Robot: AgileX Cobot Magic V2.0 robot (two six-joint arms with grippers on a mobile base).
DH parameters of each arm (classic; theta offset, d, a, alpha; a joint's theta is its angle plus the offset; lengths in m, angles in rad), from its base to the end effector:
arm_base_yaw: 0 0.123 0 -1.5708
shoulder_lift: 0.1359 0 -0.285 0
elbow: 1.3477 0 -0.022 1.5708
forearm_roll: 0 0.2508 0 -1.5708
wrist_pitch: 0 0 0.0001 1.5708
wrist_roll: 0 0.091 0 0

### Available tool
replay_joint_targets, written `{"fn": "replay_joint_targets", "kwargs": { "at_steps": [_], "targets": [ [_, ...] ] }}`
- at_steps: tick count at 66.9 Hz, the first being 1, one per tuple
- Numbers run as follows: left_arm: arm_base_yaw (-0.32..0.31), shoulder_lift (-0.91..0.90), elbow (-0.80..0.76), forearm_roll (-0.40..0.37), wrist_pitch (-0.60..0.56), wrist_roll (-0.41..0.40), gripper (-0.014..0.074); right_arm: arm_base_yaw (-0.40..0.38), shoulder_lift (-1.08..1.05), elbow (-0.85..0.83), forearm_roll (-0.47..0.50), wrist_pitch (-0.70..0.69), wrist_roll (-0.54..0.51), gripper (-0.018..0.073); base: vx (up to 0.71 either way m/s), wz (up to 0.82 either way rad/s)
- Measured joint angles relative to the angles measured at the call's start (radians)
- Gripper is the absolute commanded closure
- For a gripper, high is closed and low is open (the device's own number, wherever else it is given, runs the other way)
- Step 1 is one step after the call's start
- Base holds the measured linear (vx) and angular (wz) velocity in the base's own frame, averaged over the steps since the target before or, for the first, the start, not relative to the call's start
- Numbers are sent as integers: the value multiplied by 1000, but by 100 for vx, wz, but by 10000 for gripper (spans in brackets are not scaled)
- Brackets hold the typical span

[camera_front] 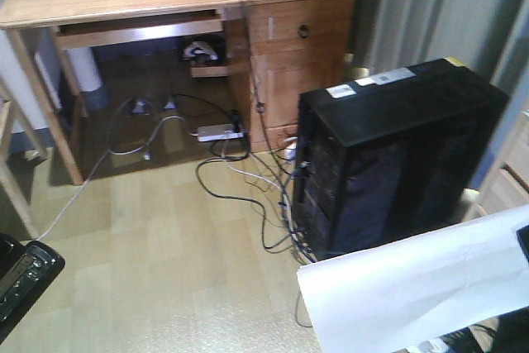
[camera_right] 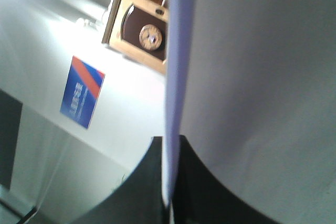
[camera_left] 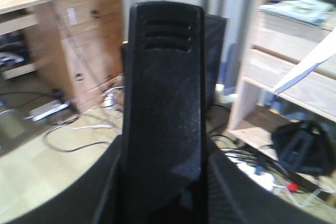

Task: Grab stapler and paper to desk for stapling
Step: 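Carry the paper in the right gripper while driving to the desk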

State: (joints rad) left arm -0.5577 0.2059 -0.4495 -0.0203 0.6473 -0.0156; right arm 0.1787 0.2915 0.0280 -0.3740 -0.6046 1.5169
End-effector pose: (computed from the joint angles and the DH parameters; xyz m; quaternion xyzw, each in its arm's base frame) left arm 0.0401 -0.0263 0.2924 0.2139 0.7809 -0.1752 0.5601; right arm 0.0692 0.0317 0.2343 0.2076 0.5423 0.5642 0.5868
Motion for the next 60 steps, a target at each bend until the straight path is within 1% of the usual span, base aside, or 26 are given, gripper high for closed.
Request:
{"fn": "replay_joint_targets", "kwargs": {
  "at_steps": [23, 60],
  "targets": [
    [0, 0, 0, 0, 0, 0, 603, 0, 0, 0, 0, 0, 0, 564, 14, 31],
    [0, 0, 0, 0, 0, 0, 603, 0, 0, 0, 0, 0, 0, 564, 19, 9]
  ]
}}
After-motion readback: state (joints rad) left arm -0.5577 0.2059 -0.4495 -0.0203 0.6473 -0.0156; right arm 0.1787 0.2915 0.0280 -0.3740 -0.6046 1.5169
